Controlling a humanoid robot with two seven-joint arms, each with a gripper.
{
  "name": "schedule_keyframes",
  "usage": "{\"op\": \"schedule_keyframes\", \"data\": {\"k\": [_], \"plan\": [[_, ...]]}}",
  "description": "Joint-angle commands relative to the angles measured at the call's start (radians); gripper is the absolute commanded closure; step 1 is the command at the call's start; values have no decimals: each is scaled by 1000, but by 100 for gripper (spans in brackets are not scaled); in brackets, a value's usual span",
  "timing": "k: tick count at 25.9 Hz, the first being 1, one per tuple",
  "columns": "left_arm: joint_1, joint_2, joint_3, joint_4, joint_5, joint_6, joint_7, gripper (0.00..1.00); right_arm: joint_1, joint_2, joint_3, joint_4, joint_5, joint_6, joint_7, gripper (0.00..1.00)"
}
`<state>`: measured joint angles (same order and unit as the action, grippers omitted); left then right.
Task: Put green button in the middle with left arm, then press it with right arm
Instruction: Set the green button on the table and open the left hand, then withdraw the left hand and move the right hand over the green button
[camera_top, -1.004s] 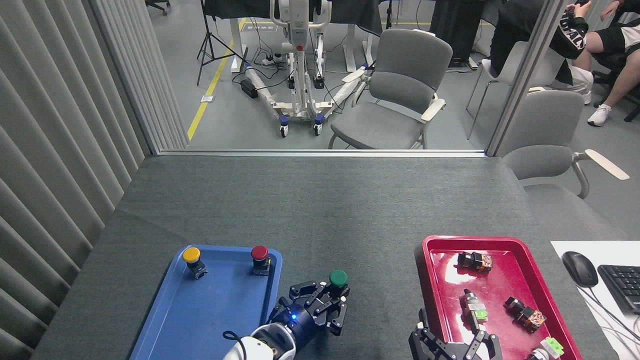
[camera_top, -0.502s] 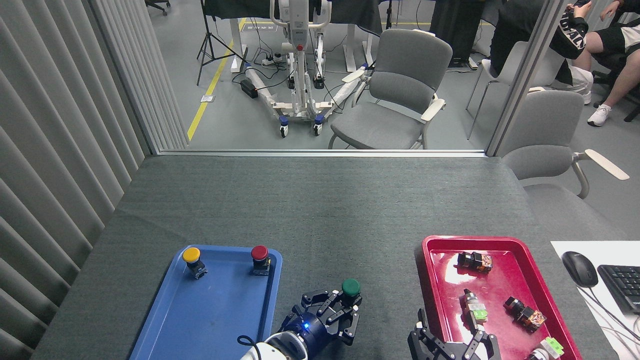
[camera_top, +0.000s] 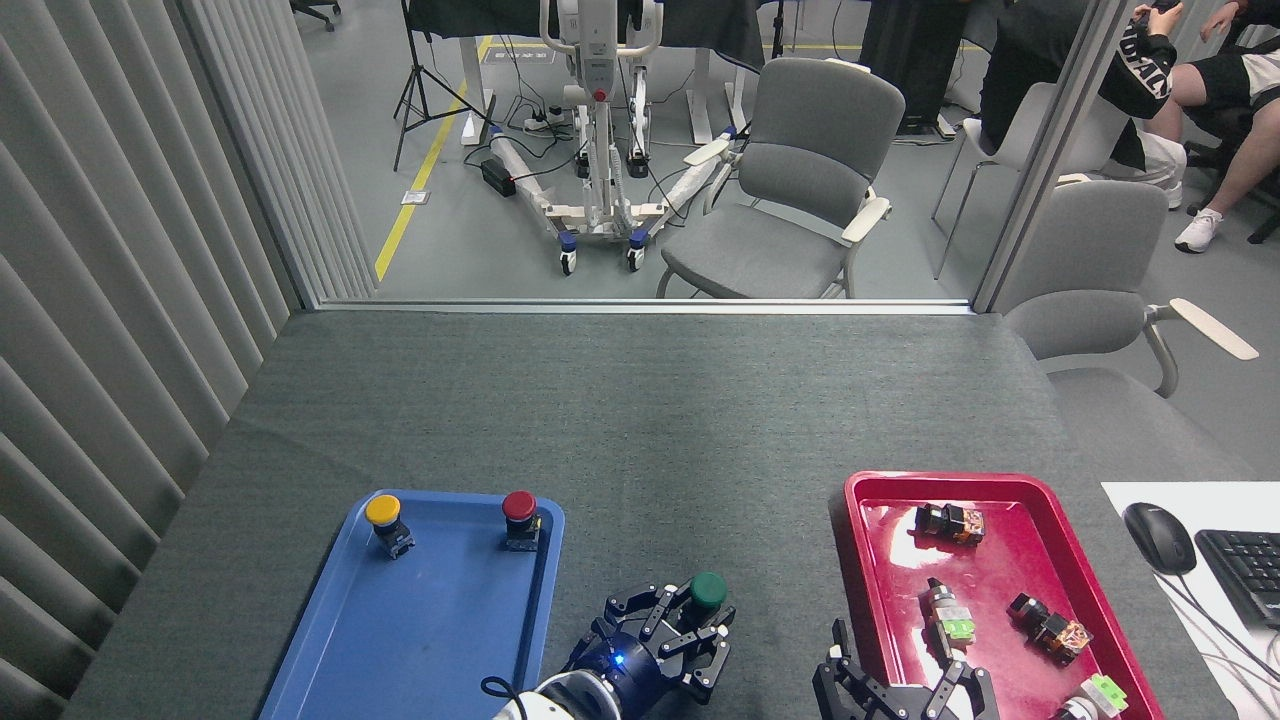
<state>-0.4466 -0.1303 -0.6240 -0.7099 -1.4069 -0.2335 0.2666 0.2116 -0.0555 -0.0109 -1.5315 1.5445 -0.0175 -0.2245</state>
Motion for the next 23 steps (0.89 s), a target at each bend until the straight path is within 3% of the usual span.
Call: {"op": "schedule_keyframes", "data": {"k": [1,6,12,19,21,23], "plan": [[2,0,0,-13,2,3,-10,0,3,5,0,1,0,4,-9,1],[57,17,9,-138,2,25,-15,0,2,-4,0,4,0,4,-10,1],[163,92,87,-319,9,91,-17,0,-6,-3,2,-2,2,-1,-2,4],[356,153,273,-614,9,177,-21,0,-20,5,0,-18,-3,-95,73,72],[405,192,302,-752,9,217,-41,0,-18,3,3,-30,-1,-110,73,87],[427,218,339,-824,12,266,-67,0,-18,5,9,-41,-1,-116,73,95]]}}
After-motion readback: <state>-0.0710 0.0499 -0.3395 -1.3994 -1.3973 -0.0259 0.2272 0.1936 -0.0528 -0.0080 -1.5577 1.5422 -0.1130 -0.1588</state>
